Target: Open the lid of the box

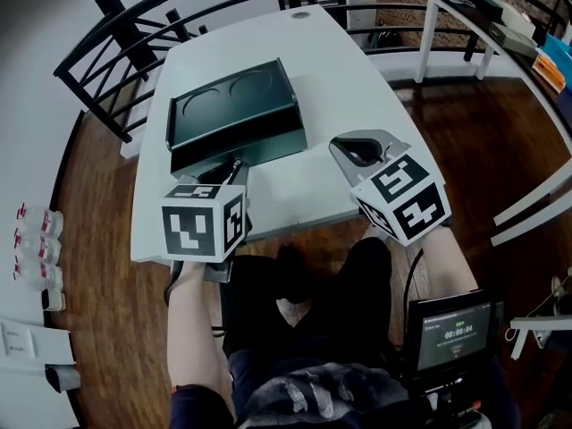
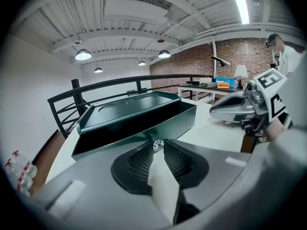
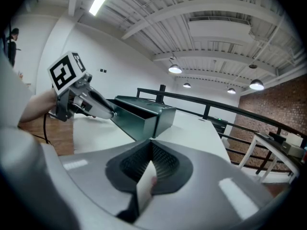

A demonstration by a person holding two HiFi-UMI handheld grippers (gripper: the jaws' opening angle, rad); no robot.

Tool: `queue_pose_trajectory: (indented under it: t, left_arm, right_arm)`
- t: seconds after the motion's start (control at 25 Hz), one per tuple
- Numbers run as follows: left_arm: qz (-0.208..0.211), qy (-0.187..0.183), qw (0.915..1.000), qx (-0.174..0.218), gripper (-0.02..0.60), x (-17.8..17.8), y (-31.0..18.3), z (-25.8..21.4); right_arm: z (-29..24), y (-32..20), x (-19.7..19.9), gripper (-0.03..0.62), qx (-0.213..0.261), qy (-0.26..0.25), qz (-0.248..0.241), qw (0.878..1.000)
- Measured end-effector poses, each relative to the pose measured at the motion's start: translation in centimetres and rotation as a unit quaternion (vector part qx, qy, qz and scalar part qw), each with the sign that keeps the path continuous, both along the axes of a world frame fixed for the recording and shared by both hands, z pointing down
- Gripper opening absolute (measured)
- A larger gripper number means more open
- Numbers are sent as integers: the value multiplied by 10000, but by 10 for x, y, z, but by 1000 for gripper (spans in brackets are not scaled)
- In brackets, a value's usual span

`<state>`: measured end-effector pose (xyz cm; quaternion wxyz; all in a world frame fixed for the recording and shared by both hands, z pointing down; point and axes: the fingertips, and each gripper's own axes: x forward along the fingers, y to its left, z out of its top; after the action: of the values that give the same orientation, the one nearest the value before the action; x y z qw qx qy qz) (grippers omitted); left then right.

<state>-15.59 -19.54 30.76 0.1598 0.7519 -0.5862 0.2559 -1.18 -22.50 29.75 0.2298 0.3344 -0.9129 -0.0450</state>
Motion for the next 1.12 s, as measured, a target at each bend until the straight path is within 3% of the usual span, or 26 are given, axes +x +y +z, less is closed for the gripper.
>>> queue_pose_trajectory:
  t: [0.4,0.6,1.0,1.12]
  left_arm:
    - [470,136,9988,-7,80,14,43,1]
    - [543,204,9983,35,80,21,62,3]
    - [469,-27,9981,405,80,22,70,-1]
    - [525,96,9972,530,31,26,75,-8]
  right_arm:
    - [3,-2,3,3,-7,85,7,10000]
    - [4,-3,3,3,-15,109,3,9999]
    - [7,-6,6,3,-20,122,16,9999]
    - [7,-7,7,3,-17,144,21,9999]
